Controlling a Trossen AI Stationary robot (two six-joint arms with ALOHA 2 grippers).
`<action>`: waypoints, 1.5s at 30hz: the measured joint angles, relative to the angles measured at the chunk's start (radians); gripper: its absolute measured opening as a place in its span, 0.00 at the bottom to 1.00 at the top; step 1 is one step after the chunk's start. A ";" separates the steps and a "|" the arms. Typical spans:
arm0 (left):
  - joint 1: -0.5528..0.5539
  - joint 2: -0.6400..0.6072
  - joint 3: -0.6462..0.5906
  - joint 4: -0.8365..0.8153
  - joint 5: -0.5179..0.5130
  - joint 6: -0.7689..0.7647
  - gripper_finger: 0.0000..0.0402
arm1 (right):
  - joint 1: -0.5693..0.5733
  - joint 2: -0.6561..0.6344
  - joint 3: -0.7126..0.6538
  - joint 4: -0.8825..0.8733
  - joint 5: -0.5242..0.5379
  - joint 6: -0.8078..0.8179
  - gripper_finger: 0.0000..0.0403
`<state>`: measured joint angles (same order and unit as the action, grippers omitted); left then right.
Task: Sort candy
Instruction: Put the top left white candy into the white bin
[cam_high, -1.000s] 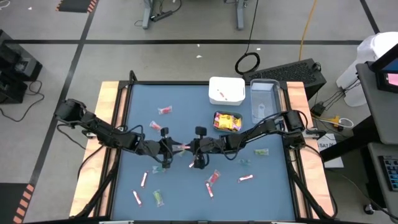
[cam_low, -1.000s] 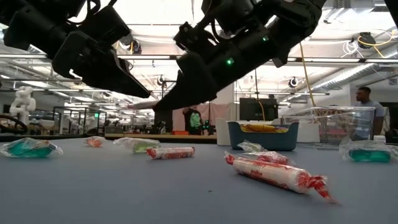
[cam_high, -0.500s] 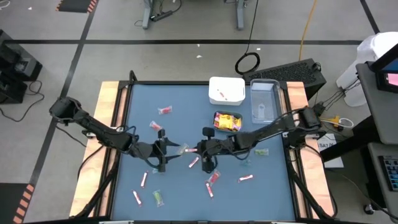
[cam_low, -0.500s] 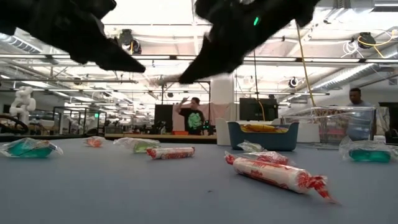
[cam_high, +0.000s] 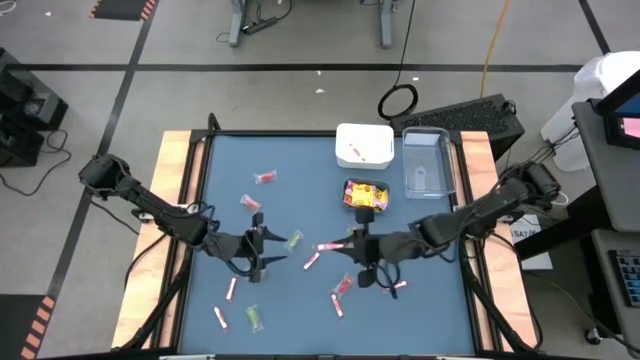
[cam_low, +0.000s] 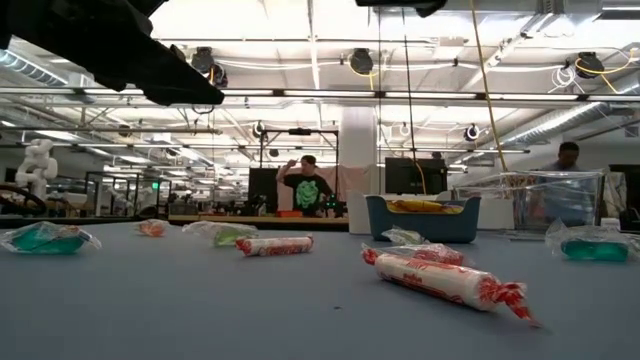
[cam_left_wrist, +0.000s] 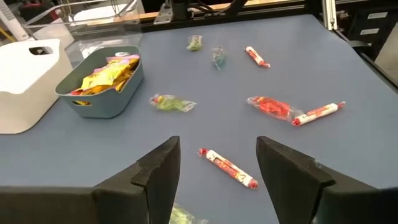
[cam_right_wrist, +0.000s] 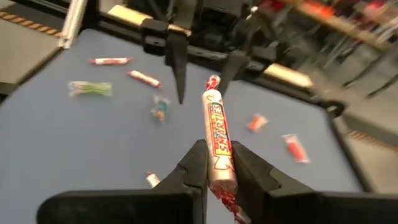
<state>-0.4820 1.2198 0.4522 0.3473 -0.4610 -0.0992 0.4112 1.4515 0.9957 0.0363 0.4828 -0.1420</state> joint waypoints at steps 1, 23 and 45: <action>0.000 0.000 0.000 0.000 0.000 0.000 0.54 | 0.012 -0.007 -0.032 0.050 0.027 -0.024 0.10; 0.002 0.000 0.000 0.012 0.000 -0.003 0.54 | 0.039 0.007 -0.255 0.834 0.066 -0.298 0.10; 0.005 0.004 0.000 0.010 0.000 -0.026 0.54 | 0.063 0.007 -0.255 0.721 -0.044 -1.021 0.10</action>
<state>-0.4770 1.2235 0.4522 0.3577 -0.4614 -0.1257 0.4737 1.4586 0.7406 0.7573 0.4385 -1.1628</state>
